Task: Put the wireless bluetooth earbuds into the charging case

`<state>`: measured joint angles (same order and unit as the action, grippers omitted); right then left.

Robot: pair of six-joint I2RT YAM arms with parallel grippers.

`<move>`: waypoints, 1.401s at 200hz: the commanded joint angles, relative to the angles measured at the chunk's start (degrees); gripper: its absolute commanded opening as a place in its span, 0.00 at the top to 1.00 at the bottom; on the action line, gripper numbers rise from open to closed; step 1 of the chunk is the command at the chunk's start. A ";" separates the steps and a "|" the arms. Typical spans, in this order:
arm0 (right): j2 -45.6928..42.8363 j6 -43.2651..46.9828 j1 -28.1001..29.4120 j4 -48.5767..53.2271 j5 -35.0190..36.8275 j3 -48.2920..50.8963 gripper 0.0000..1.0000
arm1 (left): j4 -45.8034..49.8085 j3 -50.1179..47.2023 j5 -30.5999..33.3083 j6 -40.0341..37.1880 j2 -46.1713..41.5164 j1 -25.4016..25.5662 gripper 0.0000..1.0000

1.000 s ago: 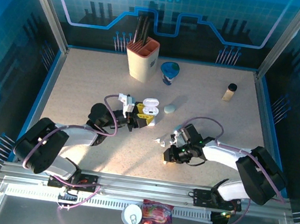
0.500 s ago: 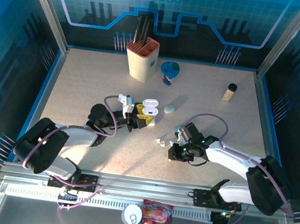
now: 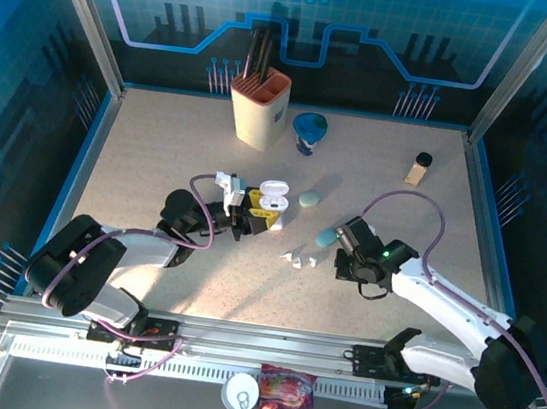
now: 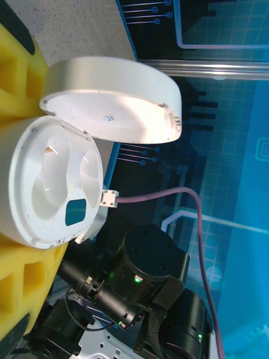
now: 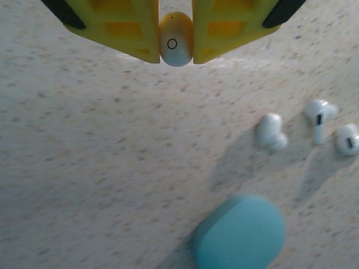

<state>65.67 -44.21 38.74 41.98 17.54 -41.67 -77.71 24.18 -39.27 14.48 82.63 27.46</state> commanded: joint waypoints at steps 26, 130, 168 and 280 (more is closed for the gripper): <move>3.69 -3.72 1.50 7.63 10.72 -4.83 0.82 | 2.35 1.20 -1.03 -2.59 -0.88 -0.57 0.75; -3.50 16.70 5.44 -6.57 -0.85 -14.53 0.84 | 6.10 0.91 -4.53 -9.25 0.49 0.02 0.78; -8.51 29.11 6.16 -15.60 -15.20 -15.64 0.86 | 6.17 0.60 -6.34 -10.55 0.70 -0.01 0.77; 1.18 37.51 9.31 -21.03 -22.50 -21.13 0.87 | 5.20 0.04 -9.10 -10.36 0.75 -0.06 0.77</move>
<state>65.80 -8.49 47.22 22.57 -4.19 -60.86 -70.83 24.27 -46.39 4.93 83.64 27.49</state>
